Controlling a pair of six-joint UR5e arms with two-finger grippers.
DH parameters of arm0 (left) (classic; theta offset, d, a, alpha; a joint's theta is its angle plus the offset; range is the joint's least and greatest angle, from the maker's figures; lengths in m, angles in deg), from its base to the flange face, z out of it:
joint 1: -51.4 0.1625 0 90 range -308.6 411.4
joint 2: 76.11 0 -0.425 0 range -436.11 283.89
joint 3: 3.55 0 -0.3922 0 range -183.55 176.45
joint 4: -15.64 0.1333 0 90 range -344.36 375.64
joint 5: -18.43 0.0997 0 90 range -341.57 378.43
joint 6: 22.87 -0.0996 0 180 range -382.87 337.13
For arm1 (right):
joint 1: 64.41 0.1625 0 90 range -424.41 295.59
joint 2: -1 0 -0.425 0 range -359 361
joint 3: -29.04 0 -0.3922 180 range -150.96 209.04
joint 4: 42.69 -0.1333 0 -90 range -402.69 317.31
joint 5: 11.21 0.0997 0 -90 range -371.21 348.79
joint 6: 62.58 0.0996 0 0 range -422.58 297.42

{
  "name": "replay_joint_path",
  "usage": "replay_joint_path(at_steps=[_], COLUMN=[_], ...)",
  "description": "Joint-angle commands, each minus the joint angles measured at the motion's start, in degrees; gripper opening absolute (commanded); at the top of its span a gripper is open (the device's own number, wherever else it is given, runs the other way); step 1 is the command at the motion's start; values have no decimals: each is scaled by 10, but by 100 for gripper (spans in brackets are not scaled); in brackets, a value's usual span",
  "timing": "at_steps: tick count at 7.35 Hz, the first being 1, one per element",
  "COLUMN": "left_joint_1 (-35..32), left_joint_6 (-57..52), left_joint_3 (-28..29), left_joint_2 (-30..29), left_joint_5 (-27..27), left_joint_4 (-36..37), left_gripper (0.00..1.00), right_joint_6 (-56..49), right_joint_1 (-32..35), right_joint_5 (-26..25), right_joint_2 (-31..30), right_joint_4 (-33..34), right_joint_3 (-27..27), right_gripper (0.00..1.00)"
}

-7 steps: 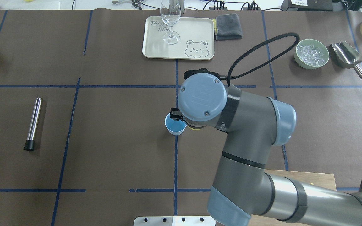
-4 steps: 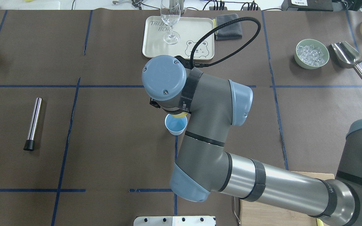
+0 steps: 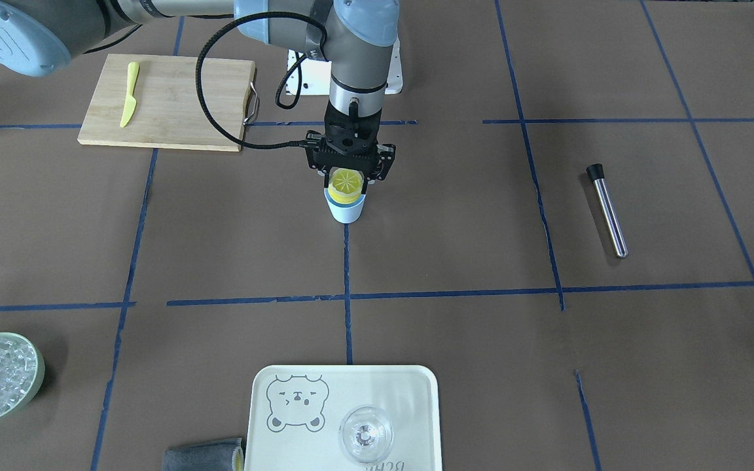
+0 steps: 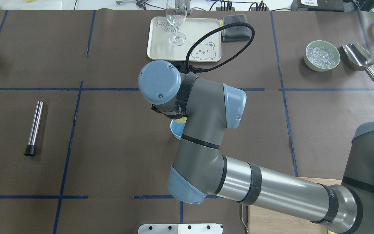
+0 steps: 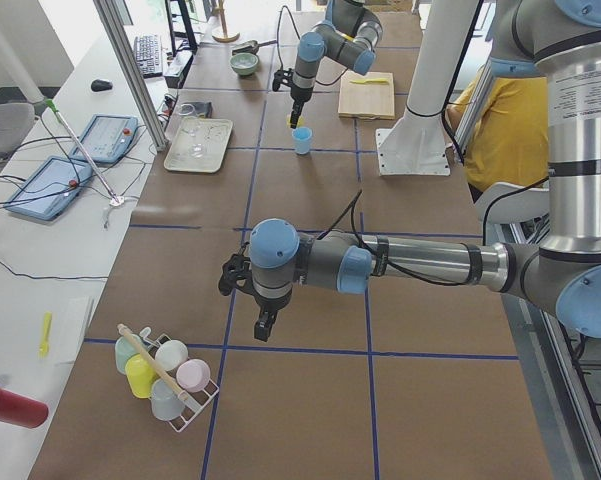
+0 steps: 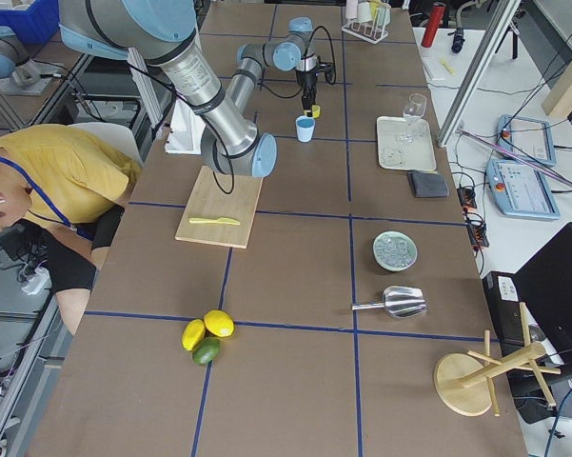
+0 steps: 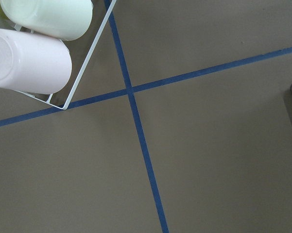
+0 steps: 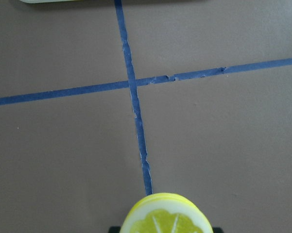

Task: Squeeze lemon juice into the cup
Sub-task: 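Lower the lemon slice into the blue cup and open the right gripper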

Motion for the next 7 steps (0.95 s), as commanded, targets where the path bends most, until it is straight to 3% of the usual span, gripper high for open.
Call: replay_joint_path(at_steps=[1, 7], left_joint_1=[0, 0], left_joint_6=[0, 0], left_joint_3=[1, 0], left_joint_2=[0, 0], left_joint_5=[0, 1], left_joint_4=[0, 0], left_gripper=[100, 100], right_joint_6=[1, 1], right_joint_1=[-13, -21], right_joint_5=[-1, -1], right_joint_2=[-3, -15], right_joint_4=[0, -1], right_joint_3=[-2, -2], right_gripper=[0, 0])
